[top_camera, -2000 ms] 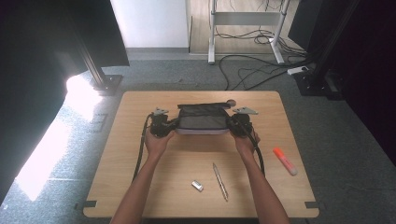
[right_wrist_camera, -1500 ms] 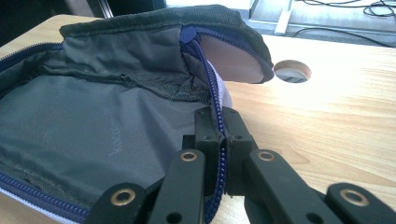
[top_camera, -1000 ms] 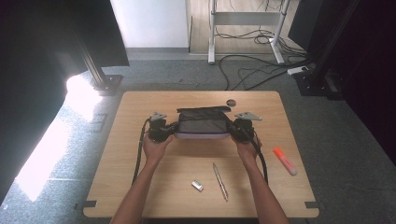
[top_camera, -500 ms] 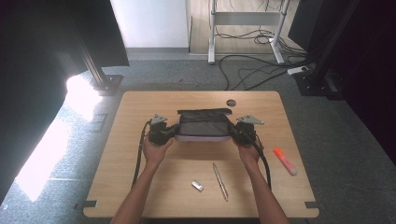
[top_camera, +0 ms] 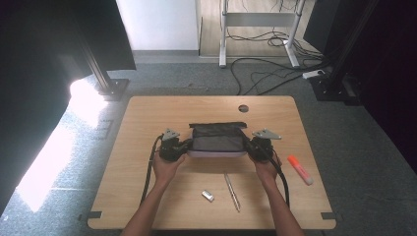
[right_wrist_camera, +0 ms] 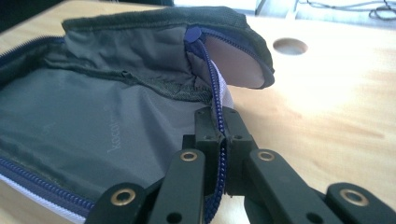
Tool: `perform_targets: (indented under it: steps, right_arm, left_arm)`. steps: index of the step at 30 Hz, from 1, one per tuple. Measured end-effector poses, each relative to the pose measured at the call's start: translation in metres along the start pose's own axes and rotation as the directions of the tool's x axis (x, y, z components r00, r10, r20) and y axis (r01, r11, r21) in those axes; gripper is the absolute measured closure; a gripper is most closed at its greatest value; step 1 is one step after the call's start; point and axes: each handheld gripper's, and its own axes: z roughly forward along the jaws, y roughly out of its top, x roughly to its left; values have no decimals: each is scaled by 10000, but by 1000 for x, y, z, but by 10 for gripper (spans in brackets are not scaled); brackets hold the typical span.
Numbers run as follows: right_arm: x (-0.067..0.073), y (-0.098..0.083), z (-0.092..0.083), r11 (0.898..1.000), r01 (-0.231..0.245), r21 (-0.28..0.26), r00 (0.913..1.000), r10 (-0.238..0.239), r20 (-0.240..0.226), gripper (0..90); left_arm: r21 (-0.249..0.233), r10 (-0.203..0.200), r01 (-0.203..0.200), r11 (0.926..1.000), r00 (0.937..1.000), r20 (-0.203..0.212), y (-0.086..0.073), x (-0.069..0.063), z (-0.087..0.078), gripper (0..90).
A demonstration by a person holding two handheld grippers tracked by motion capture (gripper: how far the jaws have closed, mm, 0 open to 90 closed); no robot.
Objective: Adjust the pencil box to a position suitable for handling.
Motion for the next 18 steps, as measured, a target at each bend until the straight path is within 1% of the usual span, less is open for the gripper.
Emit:
perform_targets:
  steps: [1,3,4,7,10,13,14,16,17,18]
  right_arm:
    - [0,-3,0,10000,32,71,10000,-32,59,864]
    - [-1,-9,1,9998,11,202,9999,-14,113,864]
    - [-2,-12,2,9997,-27,263,9999,23,137,864]
    - [-5,-18,4,9988,-144,479,9998,137,157,863]
    - [-5,-22,6,9986,-182,503,9997,173,171,863]
    - [-6,-31,11,9969,-257,750,9994,239,240,863]
    - [-6,-31,11,9969,-257,750,9994,239,240,863]
    - [-6,-35,13,9955,-237,913,9992,208,329,862]
    - [-4,-37,16,9945,-86,1048,9989,37,469,861]
    - [-4,-37,16,9945,-86,1048,9989,37,469,861]
  left_arm:
    - [58,74,-74,10000,10000,-39,-2,-2,1,873]
    - [125,100,-99,9999,9999,-52,-4,-3,2,872]
    - [241,189,-188,9995,9998,-19,-9,-5,4,871]
    - [332,202,-202,9992,9998,4,-13,-6,7,870]
    - [406,184,-184,9990,9998,-11,-17,-7,10,870]
    - [532,146,-148,9985,9999,45,-21,-7,14,866]
    - [532,146,-148,9985,9999,45,-21,-7,14,865]
    - [595,130,-133,9981,9999,56,-24,-6,16,861]
    - [607,86,-90,9981,9999,77,-25,-6,17,848]
    - [667,67,-73,9977,9999,88,-26,-6,18,848]
